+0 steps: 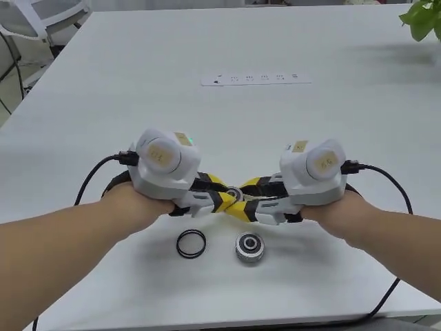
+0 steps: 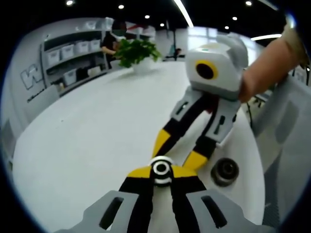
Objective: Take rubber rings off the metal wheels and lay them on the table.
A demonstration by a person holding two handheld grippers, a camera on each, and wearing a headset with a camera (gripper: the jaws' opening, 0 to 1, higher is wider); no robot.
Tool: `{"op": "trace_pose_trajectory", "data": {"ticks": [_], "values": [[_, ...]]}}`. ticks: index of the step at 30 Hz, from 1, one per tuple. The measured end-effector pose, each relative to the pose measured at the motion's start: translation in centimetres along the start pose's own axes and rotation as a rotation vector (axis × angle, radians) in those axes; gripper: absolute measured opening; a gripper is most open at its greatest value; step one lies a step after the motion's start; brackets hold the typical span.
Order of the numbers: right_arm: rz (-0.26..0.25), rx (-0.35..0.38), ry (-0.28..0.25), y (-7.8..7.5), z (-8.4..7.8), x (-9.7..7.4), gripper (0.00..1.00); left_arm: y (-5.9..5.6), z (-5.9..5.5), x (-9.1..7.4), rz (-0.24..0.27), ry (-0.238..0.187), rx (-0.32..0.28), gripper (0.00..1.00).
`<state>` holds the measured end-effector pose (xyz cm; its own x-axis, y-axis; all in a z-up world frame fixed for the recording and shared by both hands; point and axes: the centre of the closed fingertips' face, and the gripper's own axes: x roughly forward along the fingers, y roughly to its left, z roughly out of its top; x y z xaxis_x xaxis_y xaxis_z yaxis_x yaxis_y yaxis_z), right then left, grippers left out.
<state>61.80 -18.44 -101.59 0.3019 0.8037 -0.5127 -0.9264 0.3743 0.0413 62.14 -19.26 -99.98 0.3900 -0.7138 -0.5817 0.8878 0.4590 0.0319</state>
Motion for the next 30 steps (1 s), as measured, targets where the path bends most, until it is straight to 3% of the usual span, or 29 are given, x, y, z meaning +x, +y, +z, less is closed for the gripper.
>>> {"op": "trace_pose_trajectory", "data": {"ticks": [23,30], "values": [[0.009,0.046,-0.009,-0.09,-0.27,-0.57,0.21,0.36,-0.08,0.04,0.004,-0.011,-0.022,0.13],[0.018,0.060,-0.005,-0.21,-0.72,-0.99,0.13,0.49,-0.11,0.06,0.006,-0.017,-0.025,0.13]]}}
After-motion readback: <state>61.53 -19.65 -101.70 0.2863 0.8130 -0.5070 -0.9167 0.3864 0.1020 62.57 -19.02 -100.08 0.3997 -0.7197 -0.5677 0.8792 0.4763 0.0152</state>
